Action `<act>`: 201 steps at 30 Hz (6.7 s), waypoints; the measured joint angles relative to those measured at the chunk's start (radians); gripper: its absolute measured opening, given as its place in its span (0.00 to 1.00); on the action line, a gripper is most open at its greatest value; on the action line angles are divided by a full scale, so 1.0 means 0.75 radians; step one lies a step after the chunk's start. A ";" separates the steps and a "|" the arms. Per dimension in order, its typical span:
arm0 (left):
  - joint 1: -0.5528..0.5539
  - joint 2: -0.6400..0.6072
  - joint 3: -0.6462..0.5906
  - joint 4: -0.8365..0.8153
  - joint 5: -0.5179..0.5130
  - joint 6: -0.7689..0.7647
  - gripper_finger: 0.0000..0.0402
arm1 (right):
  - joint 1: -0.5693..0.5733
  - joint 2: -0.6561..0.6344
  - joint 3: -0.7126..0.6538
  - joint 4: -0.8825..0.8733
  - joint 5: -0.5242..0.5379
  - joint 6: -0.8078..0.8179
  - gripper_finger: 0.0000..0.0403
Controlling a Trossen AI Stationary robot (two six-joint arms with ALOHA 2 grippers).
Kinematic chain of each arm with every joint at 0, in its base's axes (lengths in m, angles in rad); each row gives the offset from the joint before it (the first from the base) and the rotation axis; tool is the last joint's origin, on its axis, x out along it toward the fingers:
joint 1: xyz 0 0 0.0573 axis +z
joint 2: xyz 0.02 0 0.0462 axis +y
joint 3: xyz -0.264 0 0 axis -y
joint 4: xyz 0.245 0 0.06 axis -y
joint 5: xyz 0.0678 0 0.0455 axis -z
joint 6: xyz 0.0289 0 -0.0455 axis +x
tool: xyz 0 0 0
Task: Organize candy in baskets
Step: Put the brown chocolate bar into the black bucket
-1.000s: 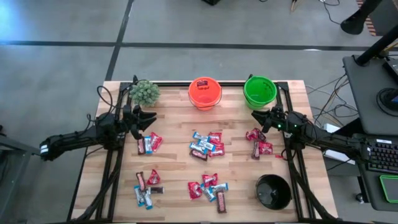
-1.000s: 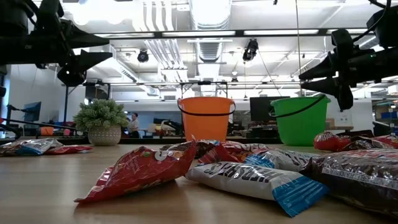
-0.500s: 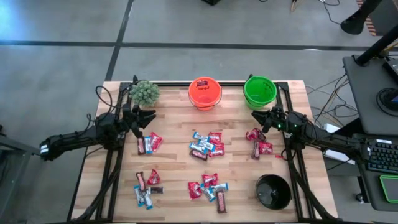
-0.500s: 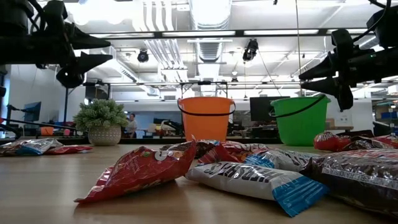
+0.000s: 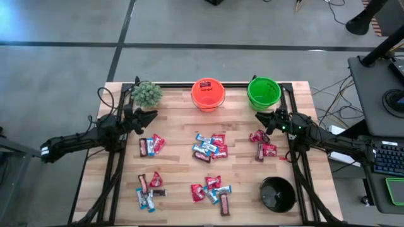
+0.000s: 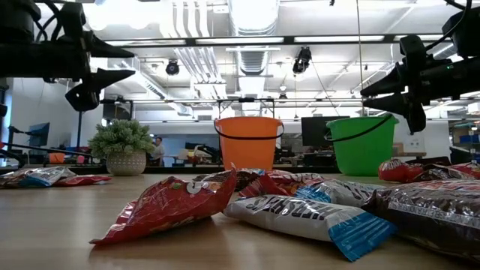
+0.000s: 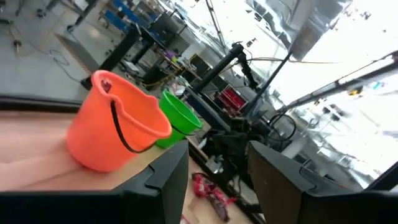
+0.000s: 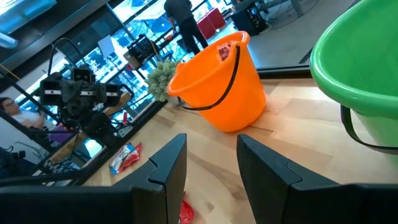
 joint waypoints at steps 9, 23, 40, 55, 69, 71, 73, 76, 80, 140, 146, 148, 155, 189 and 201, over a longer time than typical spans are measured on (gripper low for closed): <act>0.001 0.006 0.000 0.001 -0.093 -0.024 0.37 | 0.000 0.000 0.001 -0.001 -0.001 -0.007 0.33; 0.001 0.061 0.000 0.000 -0.068 -0.017 0.37 | 0.000 0.001 0.001 -0.006 -0.004 -0.085 0.33; 0.000 0.233 0.000 0.314 0.026 -0.072 0.37 | 0.001 0.000 0.001 -0.007 -0.004 -0.082 0.33; 0.001 0.349 0.034 0.438 0.035 -0.070 0.52 | 0.000 0.001 0.001 -0.007 -0.001 0.027 0.33; 0.001 0.569 0.307 0.417 0.098 0.112 0.54 | 0.001 -0.001 0.001 0.152 -0.035 0.034 0.33; 0.001 0.618 0.361 0.401 0.149 0.150 0.53 | 0.001 -0.001 0.001 0.154 -0.054 0.043 0.33; -0.001 0.671 0.425 0.364 0.184 0.188 0.51 | 0.001 -0.001 0.001 0.158 -0.087 0.063 0.33; 0.001 0.754 0.540 0.262 0.223 0.259 0.48 | 0.001 0.000 0.009 0.154 -0.146 0.067 0.33; 0.001 0.852 0.713 0.030 0.238 0.358 0.45 | 0.001 0.009 0.087 0.140 -0.172 0.013 0.33; 0.001 0.618 1.376 -1.278 0.240 0.823 0.50 | 0.048 1.509 1.729 -1.668 -0.121 -0.220 0.42; 0.001 0.589 1.375 -1.306 0.240 0.824 0.50 | 0.099 1.576 1.786 -1.766 -0.120 -0.164 0.46; 0.001 0.585 1.375 -1.317 0.239 0.824 0.50 | 0.121 1.591 1.789 -1.787 -0.120 -0.146 0.46; 0.000 0.582 1.375 -1.354 0.239 0.824 0.50 | 0.187 1.596 1.789 -1.840 -0.120 -0.080 0.46; 0.000 0.655 1.374 -1.233 0.235 0.717 0.50 | 0.272 1.296 1.228 -1.788 -0.156 0.082 0.46; 0.000 0.677 1.374 -1.190 0.235 0.706 0.50 | 0.271 1.255 0.999 -1.558 -0.144 0.105 0.46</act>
